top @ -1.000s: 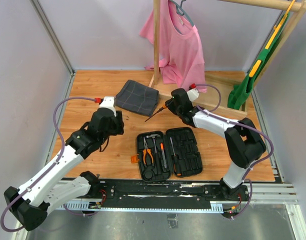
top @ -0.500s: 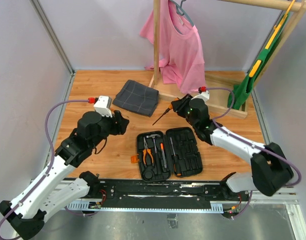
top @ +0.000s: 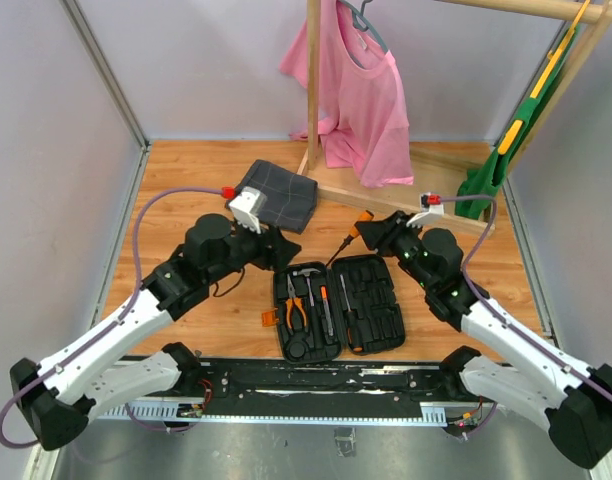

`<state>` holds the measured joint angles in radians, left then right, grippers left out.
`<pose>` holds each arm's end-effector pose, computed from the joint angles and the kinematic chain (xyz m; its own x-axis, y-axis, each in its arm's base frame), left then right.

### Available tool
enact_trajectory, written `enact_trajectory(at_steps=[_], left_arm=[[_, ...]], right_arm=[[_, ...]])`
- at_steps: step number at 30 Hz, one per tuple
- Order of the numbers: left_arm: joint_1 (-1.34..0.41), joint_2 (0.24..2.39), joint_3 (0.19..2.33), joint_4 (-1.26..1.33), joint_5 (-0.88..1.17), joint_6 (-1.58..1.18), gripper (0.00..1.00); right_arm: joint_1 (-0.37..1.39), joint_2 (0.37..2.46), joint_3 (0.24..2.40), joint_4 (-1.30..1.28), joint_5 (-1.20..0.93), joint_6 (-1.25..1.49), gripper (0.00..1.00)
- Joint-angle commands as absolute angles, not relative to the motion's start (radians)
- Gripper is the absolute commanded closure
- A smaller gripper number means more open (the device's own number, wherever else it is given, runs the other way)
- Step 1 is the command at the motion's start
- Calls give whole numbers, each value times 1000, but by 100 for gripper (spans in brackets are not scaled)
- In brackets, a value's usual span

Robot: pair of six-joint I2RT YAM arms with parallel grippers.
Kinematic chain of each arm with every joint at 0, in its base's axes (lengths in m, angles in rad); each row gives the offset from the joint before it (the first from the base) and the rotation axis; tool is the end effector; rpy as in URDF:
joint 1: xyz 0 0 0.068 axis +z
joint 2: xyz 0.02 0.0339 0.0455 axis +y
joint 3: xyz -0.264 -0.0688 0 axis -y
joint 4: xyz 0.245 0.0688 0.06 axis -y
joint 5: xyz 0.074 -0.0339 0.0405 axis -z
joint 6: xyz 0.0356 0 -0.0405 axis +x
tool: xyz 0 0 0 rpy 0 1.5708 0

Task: Sort the tools into containers
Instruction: Pick up the screwdriver from the center of the board.

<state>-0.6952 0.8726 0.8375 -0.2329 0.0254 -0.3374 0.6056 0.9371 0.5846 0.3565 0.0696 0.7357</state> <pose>0.1552 -0.1307 0.3381 -0.4101 -0.0889 -0.9077 0.5547 0.7657 -0.3256 0.1854 0.1254 0.2984 -0.3403 0.5787 -0.7412 -0.3808 0.6359 0.6713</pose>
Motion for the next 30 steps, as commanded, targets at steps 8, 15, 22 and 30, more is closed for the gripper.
enact_trajectory(at_steps=[8,15,22,30], left_arm=[[-919,1057,810,29,54,-335,36],[-978,1137,802,122,105,-319,39],[-1018,1165,768,181,151,-321,46],[-1034,1180,748,198,170,-322,63]], right_arm=[[592,659,467,234,-51,812,92],[592,582,441,211,-86,865,92],[592,570,453,213,-110,883,92],[593,582,465,232,-147,909,93]])
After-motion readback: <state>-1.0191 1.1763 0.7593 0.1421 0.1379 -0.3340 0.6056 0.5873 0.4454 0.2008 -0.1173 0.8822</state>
